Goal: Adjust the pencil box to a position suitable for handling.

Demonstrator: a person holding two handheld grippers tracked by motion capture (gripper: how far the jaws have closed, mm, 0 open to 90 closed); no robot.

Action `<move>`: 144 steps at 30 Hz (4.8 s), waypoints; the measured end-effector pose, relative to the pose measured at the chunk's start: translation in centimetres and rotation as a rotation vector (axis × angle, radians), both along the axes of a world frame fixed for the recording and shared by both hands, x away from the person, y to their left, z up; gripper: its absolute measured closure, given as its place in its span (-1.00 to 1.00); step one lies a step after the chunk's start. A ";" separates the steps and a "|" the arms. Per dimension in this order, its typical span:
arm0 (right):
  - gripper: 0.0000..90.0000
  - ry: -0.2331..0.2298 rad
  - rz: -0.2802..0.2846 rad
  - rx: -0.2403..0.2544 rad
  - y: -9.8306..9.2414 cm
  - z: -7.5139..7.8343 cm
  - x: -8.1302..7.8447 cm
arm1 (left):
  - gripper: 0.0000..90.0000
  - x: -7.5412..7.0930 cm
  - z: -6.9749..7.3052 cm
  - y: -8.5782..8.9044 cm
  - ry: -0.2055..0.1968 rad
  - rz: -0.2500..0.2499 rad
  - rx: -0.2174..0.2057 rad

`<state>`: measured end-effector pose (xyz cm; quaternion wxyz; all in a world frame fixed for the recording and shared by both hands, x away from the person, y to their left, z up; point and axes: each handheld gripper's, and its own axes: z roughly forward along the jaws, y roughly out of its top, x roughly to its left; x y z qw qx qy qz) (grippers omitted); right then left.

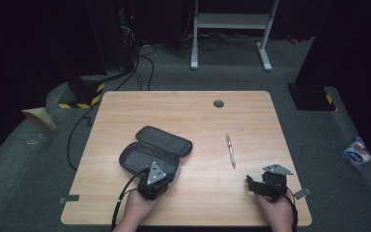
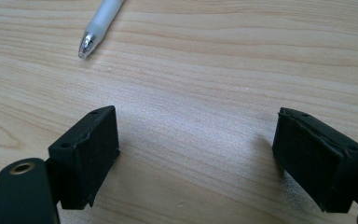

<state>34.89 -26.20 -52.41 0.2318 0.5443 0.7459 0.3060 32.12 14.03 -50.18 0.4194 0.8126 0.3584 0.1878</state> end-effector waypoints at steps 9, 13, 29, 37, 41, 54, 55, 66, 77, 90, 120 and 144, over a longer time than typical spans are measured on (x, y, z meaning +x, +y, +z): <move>-0.68 -0.001 0.001 -0.001 0.0 0.0 0.0 | 0.61 -0.3 1.1 0.1 -0.041 -0.005 -0.016; -0.68 0.000 0.001 0.000 0.0 0.0 0.0 | 0.59 -0.3 1.8 1.3 -0.060 0.024 -0.026; -0.67 0.003 0.000 0.001 0.0 0.0 -0.1 | 0.51 0.6 1.8 8.1 -0.093 0.252 0.012; -0.67 0.002 0.001 0.001 0.0 0.0 -0.1 | 0.52 0.9 1.7 11.1 -0.094 0.349 -0.020; -0.67 0.000 0.002 0.002 0.0 0.0 -0.1 | 0.53 1.0 1.6 12.4 -0.096 0.387 -0.039; -0.66 -0.001 0.003 0.001 0.0 0.0 -0.1 | 0.52 2.2 0.1 15.1 0.008 0.447 -0.135; -0.66 -0.001 0.003 0.001 0.0 0.0 -0.1 | 0.55 2.2 0.1 15.1 0.008 0.447 -0.135; -0.53 -0.009 0.007 0.003 -0.1 0.1 -0.2 | 0.67 1.9 -0.2 13.6 0.044 0.364 -0.128; -0.28 -0.090 0.081 0.044 0.9 1.0 -1.3 | 0.67 1.4 0.0 8.8 0.041 0.215 -0.084; -0.25 -0.117 0.154 0.075 3.9 2.2 -2.3 | 0.66 1.0 0.0 3.7 -0.010 0.122 -0.029; 0.32 -0.103 0.238 0.090 13.3 2.8 1.6 | 0.65 1.3 -0.5 4.0 -0.042 0.170 -0.036; 0.46 -0.094 0.161 0.052 11.2 1.7 3.0 | 0.74 3.7 -1.5 1.9 -0.078 0.168 -0.046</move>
